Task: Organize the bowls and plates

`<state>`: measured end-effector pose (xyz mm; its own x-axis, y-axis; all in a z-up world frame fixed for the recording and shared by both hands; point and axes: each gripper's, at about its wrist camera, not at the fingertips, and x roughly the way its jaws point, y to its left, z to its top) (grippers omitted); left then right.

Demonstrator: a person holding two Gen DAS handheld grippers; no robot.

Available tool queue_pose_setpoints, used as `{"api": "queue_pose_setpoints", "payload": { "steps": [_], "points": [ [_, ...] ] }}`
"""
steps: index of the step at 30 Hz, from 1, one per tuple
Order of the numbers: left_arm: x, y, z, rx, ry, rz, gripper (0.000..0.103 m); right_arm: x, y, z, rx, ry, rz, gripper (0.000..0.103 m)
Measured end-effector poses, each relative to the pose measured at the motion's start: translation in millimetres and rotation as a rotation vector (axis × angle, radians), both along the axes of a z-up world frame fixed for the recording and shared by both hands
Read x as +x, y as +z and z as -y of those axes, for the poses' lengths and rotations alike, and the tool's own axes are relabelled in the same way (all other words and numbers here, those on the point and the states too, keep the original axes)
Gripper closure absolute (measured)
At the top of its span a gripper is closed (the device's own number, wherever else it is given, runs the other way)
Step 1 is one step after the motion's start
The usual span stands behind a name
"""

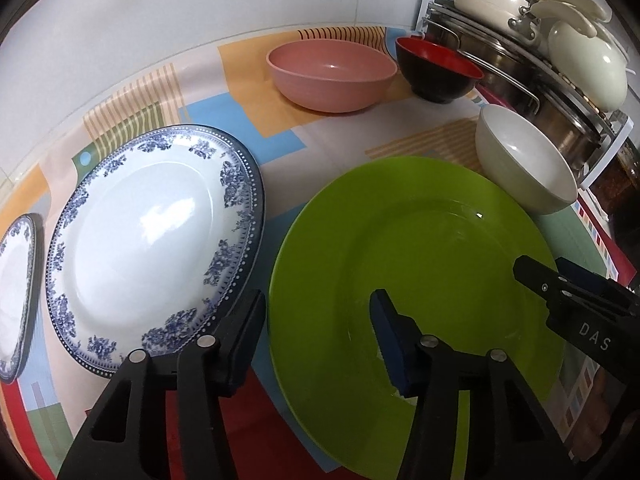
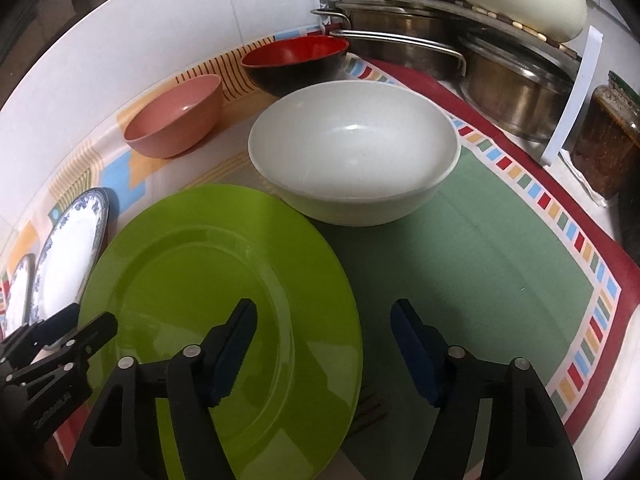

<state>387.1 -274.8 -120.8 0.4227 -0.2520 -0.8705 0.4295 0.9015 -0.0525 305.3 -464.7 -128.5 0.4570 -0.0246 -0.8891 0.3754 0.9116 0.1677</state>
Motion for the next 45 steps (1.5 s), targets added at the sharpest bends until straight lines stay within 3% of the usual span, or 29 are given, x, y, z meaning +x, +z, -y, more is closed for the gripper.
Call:
{"api": "queue_pose_setpoints", "payload": {
  "steps": [14, 32, 45],
  "points": [
    [7.7, -5.8, -5.6, -0.024, 0.012, -0.02, 0.064, 5.8, -3.3, -4.1, -0.011, 0.032, -0.012, 0.055],
    [-16.8, 15.4, -34.8, -0.031, 0.068, 0.042, 0.065, -6.9, 14.8, -25.7, -0.031, 0.078, 0.005, 0.058],
    [-51.5, 47.4, -94.1, -0.061, 0.212, 0.123, 0.065, -16.8, 52.1, -69.5, -0.051, 0.179, 0.082, 0.058]
  ]
}}
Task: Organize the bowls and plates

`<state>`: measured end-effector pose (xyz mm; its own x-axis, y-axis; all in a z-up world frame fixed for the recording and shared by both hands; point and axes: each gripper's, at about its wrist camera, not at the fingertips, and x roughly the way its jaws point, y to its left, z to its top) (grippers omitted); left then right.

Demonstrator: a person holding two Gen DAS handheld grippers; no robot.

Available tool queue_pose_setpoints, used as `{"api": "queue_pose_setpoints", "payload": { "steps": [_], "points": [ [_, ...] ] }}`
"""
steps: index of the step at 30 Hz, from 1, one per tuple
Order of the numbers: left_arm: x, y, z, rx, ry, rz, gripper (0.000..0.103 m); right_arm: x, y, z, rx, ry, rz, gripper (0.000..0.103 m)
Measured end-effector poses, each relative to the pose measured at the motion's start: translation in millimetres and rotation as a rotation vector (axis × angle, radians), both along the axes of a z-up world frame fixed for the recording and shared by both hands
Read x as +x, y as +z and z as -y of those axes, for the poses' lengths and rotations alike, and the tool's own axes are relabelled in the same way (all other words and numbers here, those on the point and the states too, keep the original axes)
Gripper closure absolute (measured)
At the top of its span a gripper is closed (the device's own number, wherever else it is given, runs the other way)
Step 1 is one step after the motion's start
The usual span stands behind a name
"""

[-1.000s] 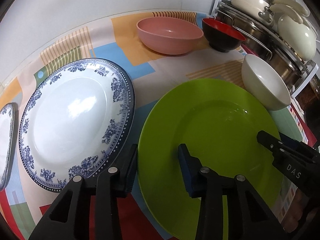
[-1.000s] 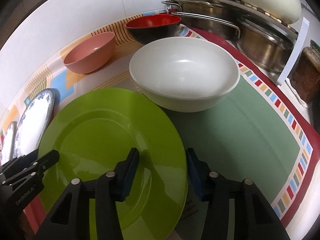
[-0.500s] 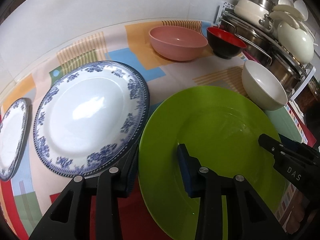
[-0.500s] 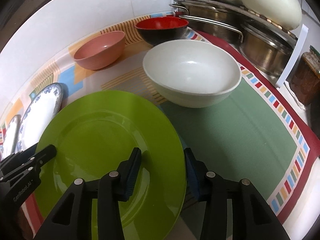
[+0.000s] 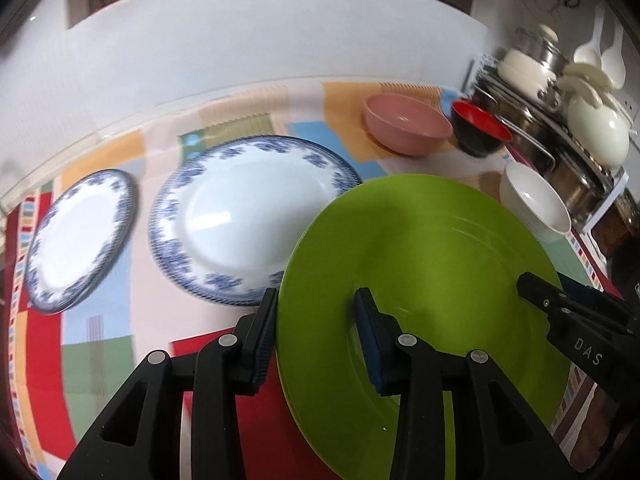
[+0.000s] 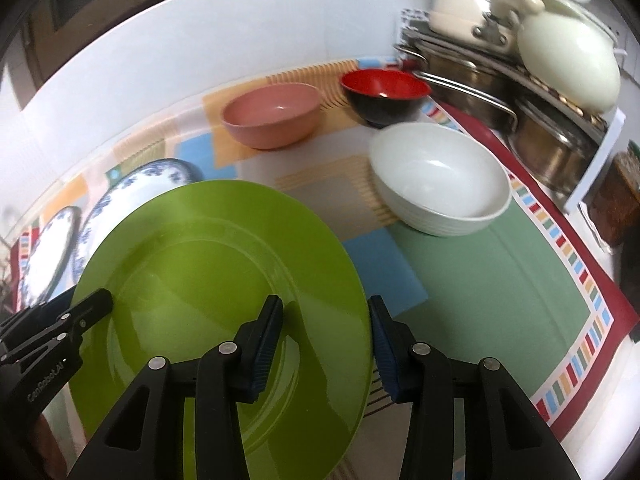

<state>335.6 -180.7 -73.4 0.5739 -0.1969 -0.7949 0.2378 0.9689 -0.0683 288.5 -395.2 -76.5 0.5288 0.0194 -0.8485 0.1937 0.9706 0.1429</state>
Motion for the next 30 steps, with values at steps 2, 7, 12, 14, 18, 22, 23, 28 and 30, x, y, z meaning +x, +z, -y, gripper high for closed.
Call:
{"api": "queue_pose_setpoints", "payload": {
  "steps": [2, 7, 12, 14, 18, 22, 23, 28, 30],
  "points": [
    [-7.5, 4.0, -11.5, 0.001, 0.026, 0.011, 0.066, -2.5, 6.6, -9.2, 0.006, 0.021, 0.013, 0.058],
    [-27.8, 10.1, -47.9, 0.001, 0.102, 0.026, 0.066, -10.1, 19.4, -34.9, 0.012, 0.083, 0.026, 0.058],
    [-46.0, 9.8, -83.8, -0.006, 0.162, 0.02, 0.066, -22.1, 30.3, -68.6, 0.004, 0.158, 0.038, 0.058],
    [-53.7, 10.2, -97.3, -0.004, 0.182, 0.022, 0.066, -25.9, 32.9, -80.4, 0.003, 0.181, 0.04, 0.058],
    [-67.7, 11.1, -128.2, 0.0, 0.234, 0.022, 0.066, -34.2, 37.8, -106.9, 0.008, 0.232, 0.045, 0.058],
    [-80.8, 11.3, -159.9, 0.004, 0.288, 0.019, 0.066, -41.1, 41.3, -137.5, 0.014, 0.283, 0.049, 0.058],
    [-82.8, 11.4, -166.7, 0.006, 0.3, 0.017, 0.066, -42.9, 42.0, -145.3, 0.018, 0.296, 0.049, 0.058],
    [-94.9, 6.8, -202.6, 0.008, 0.357, 0.005, 0.066, -44.0, 43.3, -180.6, 0.027, 0.352, 0.042, 0.058],
    [-99.4, 2.2, -217.1, 0.006, 0.379, -0.005, 0.066, -45.9, 42.8, -197.2, 0.027, 0.379, 0.038, 0.058]
  ]
}}
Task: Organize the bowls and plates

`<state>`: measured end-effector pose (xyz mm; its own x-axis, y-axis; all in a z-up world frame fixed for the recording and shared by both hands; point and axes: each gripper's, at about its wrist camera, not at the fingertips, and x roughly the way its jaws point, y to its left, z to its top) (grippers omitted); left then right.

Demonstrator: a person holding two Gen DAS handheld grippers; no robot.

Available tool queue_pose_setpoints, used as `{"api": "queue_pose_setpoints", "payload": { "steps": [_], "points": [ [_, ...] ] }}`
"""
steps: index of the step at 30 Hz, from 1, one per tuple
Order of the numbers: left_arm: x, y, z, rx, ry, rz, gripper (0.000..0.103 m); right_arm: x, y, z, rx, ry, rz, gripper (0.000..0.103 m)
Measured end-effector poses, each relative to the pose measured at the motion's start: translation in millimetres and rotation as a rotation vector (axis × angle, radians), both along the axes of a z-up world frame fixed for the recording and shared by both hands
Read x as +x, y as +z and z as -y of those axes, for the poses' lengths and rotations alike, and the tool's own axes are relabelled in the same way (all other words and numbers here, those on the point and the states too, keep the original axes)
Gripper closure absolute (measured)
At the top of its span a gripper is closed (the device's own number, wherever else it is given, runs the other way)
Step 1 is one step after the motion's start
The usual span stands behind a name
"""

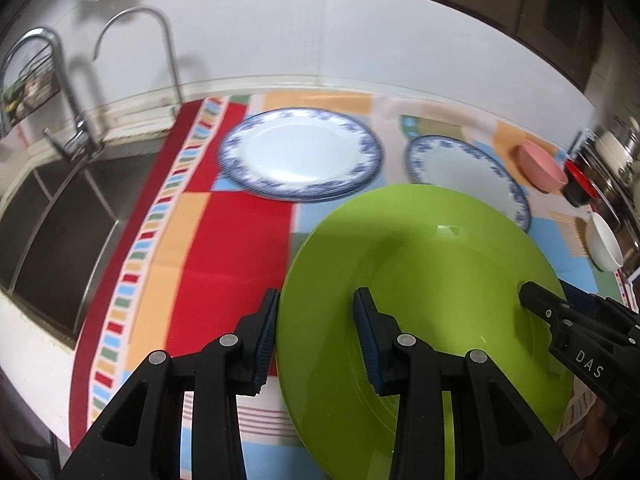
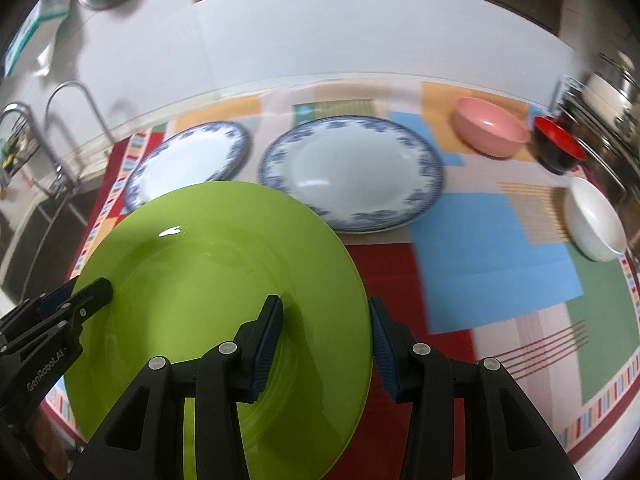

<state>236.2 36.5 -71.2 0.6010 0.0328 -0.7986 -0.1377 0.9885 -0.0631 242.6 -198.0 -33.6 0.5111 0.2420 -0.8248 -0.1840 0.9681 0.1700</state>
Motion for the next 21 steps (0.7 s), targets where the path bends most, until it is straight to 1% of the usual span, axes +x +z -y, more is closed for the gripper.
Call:
{"api": "queue_pose_setpoints", "payload": {
  "steps": [5, 11, 21],
  "points": [
    [-8.0, -11.6, -27.7, -0.008, 0.04, -0.027, 0.066, -3.3, -4.9, -34.7, -0.007, 0.048, -0.016, 0.058],
    [-11.7, -24.9, -54.4, -0.018, 0.071, -0.059, 0.066, -3.9, -15.4, -66.1, -0.014, 0.083, -0.044, 0.058],
    [-9.4, -45.0, -75.7, -0.037, 0.087, -0.112, 0.066, -1.1, -29.4, -97.1, -0.037, 0.115, -0.09, 0.058]
  ]
}}
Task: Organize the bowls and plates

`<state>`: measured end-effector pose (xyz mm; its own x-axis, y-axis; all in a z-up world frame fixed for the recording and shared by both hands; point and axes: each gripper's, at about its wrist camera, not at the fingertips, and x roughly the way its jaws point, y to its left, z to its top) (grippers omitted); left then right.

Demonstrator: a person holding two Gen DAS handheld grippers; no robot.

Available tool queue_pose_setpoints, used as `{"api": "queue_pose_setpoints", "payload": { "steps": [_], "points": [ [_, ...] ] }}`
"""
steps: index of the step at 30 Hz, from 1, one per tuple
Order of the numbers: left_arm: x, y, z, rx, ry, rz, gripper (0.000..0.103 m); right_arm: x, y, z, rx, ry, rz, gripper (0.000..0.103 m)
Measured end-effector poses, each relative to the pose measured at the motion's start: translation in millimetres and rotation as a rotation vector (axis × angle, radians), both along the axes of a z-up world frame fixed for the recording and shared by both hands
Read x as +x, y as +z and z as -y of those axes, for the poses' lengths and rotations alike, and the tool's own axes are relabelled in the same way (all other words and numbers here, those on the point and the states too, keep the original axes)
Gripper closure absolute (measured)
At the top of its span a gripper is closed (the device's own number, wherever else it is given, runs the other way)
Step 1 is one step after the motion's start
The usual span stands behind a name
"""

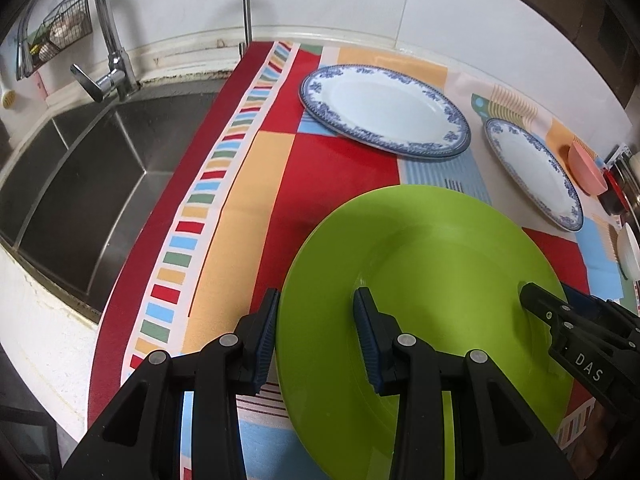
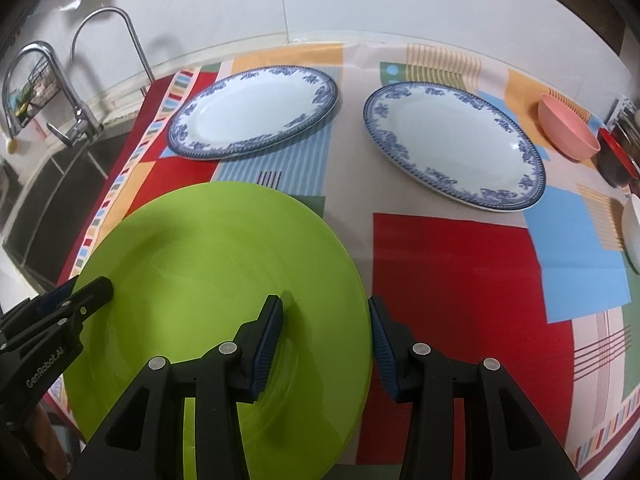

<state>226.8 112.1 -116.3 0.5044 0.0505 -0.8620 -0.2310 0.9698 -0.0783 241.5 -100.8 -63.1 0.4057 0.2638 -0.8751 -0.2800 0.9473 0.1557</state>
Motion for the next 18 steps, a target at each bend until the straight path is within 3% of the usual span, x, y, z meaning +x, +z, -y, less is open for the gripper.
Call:
{"api": "queue_pose_setpoints", "payload": {
  "steps": [18],
  "points": [
    [1.0, -8.8, 0.4, -0.001, -0.004, -0.036, 0.063, 2.0, -12.5, -3.1, 0.002, -0.012, -0.063, 0.058]
  ]
}}
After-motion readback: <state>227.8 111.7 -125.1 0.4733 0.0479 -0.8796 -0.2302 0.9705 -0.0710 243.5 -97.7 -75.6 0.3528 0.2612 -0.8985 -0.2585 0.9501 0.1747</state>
